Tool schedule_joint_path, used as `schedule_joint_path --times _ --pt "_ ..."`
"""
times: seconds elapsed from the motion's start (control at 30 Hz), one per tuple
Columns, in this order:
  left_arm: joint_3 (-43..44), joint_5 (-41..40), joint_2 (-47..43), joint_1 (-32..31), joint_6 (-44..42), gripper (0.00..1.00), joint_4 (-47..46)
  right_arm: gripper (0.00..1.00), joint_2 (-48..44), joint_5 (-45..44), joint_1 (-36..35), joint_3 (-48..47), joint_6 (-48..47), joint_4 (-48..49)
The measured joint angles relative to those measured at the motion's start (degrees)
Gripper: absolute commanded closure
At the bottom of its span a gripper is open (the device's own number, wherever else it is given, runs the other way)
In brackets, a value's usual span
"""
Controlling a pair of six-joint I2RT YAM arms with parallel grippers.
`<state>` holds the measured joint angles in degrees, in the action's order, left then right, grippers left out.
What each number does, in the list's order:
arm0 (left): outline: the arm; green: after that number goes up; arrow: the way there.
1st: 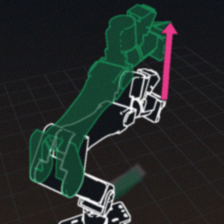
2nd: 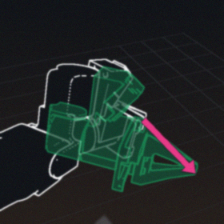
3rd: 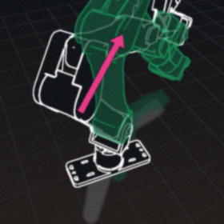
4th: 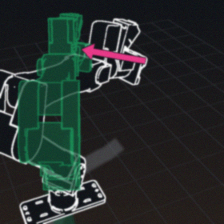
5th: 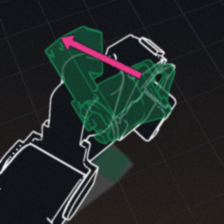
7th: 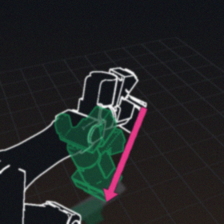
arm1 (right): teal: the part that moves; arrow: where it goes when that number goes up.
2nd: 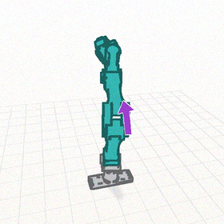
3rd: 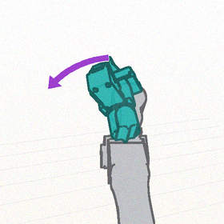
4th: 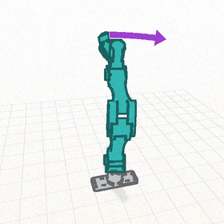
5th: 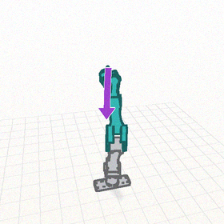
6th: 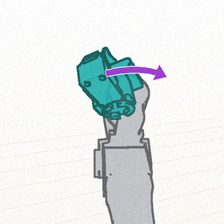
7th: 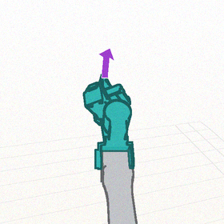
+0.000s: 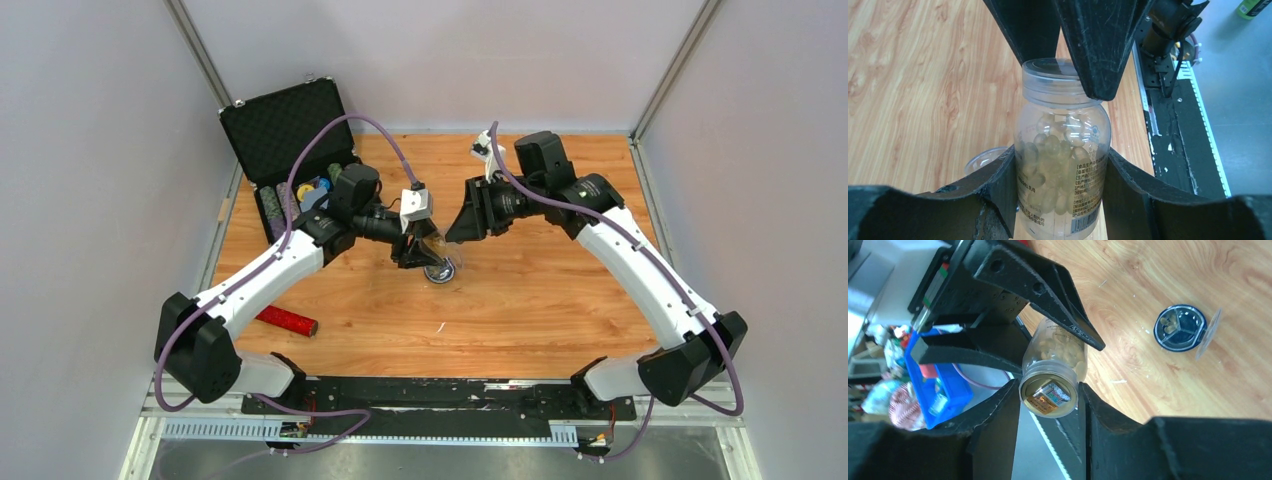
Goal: Sort the pills into containers
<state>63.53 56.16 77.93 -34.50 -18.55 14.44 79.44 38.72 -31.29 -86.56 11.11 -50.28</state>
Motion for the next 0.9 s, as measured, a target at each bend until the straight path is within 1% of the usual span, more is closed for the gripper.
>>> schedule_joint_path --times 0.07,0.2,0.23,0.27,0.3,0.33,0.37,0.4,0.5,0.57,0.7,0.9 --pt "0.00 -0.92 0.00 0.04 -0.26 1.00 0.52 1.00 0.26 -2.29 -0.42 0.00 5.16 0.31" --pt "0.00 -3.39 0.00 0.04 -0.68 1.00 0.52 1.00 0.57 -7.34 -0.57 0.00 19.56 0.24" --pt "0.00 -3.89 0.00 0.07 -0.81 1.00 0.35 0.96 0.57 -8.37 -0.57 0.00 22.60 0.15" --pt "0.00 -4.37 0.00 0.07 -0.92 1.00 0.13 0.74 0.55 -9.51 -0.57 0.00 26.14 0.07" --pt "0.00 -4.70 0.00 0.11 -0.94 1.00 -0.15 0.43 0.48 -10.32 -0.50 0.00 29.09 0.02" --pt "0.00 -4.90 -0.02 0.11 -0.94 1.00 -0.46 0.21 0.39 -10.71 -0.39 0.00 30.95 0.04" --pt "0.00 -5.09 -0.02 0.11 -0.94 1.00 -0.74 0.07 0.33 -11.02 -0.28 0.00 32.37 0.00" --pt "0.00 -5.16 -0.02 0.11 -0.94 1.00 -1.11 0.02 0.28 -10.82 -0.11 0.00 33.53 0.22" --pt "0.00 -5.29 -0.02 -0.17 -0.94 1.00 -1.22 0.01 0.20 -10.69 0.04 -0.52 32.59 2.05" --pt "-0.02 -5.31 -0.02 -0.28 -0.94 1.00 -1.42 0.03 -0.17 -9.97 0.76 -0.61 30.80 2.93" --pt "-0.02 -5.29 -0.02 -0.28 -1.05 1.00 -1.44 0.08 -0.68 -5.62 3.26 -1.07 25.24 2.99" --pt "0.00 -3.08 -0.02 -0.28 -1.18 1.00 -1.40 0.07 -0.90 0.02 4.68 -1.62 8.24 0.09"
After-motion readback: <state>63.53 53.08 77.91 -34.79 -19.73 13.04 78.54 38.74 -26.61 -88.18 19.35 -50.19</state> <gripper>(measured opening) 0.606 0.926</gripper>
